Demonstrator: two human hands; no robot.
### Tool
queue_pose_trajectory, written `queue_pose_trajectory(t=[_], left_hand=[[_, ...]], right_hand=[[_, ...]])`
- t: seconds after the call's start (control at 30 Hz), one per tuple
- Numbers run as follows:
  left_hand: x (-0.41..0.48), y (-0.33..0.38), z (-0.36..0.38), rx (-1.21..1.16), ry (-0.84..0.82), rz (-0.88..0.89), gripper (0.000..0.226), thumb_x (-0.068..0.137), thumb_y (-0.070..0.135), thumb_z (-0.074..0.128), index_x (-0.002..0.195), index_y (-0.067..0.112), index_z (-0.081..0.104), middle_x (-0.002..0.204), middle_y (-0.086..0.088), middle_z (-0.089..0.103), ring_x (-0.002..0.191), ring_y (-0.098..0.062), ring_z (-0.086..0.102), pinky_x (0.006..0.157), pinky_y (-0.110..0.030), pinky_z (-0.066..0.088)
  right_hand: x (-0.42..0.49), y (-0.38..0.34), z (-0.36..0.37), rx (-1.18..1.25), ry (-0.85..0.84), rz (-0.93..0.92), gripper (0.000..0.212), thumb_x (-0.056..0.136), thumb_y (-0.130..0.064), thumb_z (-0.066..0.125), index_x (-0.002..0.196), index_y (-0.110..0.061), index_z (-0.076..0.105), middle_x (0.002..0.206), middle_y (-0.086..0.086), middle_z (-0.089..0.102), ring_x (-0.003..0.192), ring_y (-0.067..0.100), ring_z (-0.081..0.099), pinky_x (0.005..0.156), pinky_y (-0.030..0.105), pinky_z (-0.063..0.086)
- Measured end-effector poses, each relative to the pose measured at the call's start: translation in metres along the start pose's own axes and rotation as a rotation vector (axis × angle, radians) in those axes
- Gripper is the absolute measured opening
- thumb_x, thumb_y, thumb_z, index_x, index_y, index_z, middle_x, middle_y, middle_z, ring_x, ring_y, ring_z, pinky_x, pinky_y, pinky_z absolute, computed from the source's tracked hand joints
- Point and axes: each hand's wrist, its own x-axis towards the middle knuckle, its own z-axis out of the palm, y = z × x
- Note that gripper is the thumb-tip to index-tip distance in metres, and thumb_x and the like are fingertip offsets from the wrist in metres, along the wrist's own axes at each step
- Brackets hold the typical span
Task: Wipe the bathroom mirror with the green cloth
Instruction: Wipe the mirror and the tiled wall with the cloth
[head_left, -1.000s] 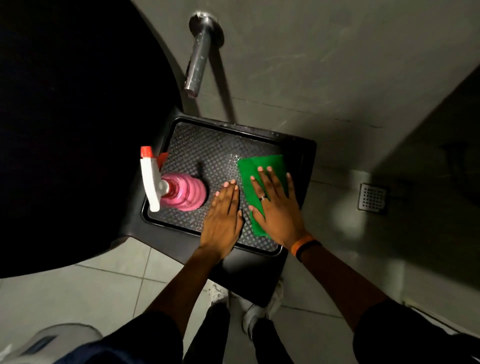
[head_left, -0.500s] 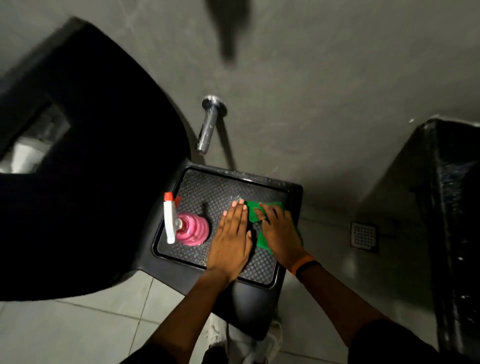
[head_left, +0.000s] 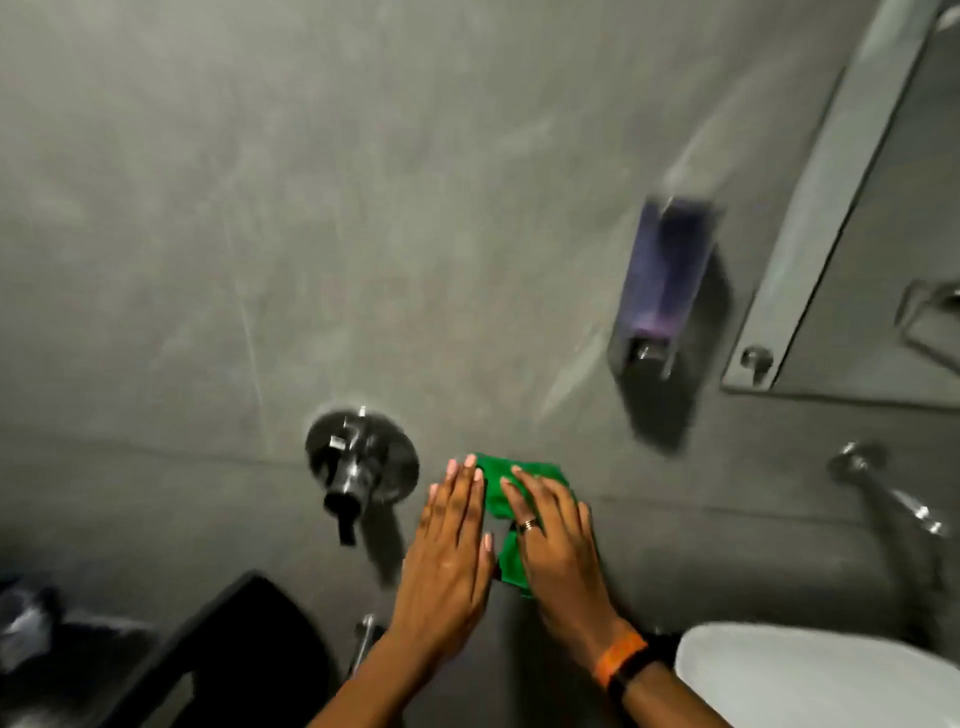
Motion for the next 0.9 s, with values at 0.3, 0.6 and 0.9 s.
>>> queue_pose_trajectory(t=[0.3, 0.6, 0.9], left_hand=[[0.26, 0.077, -0.169, 0.13, 0.47, 0.266, 0.059, 0.102, 0.025, 0.03, 0.155, 0.002, 0.019, 0.166, -0.014, 0.016, 0.155, -0.026, 0.008, 0.125, -0.046, 0.017], [0.382, 0.127, -0.218, 0.151, 0.628, 0.414, 0.061, 0.102, 0.028, 0.025, 0.156, 0.002, 0.014, 0.167, -0.015, 0.012, 0.155, -0.026, 0.004, 0.127, -0.044, 0.013], [0.441, 0.166, -0.207, 0.168, 0.695, 0.51, 0.061, 0.103, 0.033, 0.02, 0.156, 0.003, 0.015, 0.166, -0.015, 0.013, 0.155, -0.025, 0.006, 0.126, -0.045, 0.015]], right_hand=[[0.221, 0.071, -0.205, -0.309, 0.629, -0.067, 0.044, 0.094, -0.001, 0.049, 0.137, -0.004, 0.056, 0.139, 0.013, 0.06, 0.124, 0.03, 0.054, 0.095, 0.041, 0.047], [0.313, 0.133, -0.307, -0.578, 0.842, -0.057, 0.043, 0.097, -0.003, 0.049, 0.139, -0.002, 0.053, 0.14, 0.015, 0.059, 0.126, 0.033, 0.055, 0.098, 0.042, 0.047], [0.386, 0.201, -0.378, -0.476, 0.991, -0.002, 0.056, 0.096, -0.031, 0.043, 0.151, -0.025, 0.034, 0.16, 0.002, 0.032, 0.148, 0.021, 0.026, 0.115, 0.049, 0.022]])
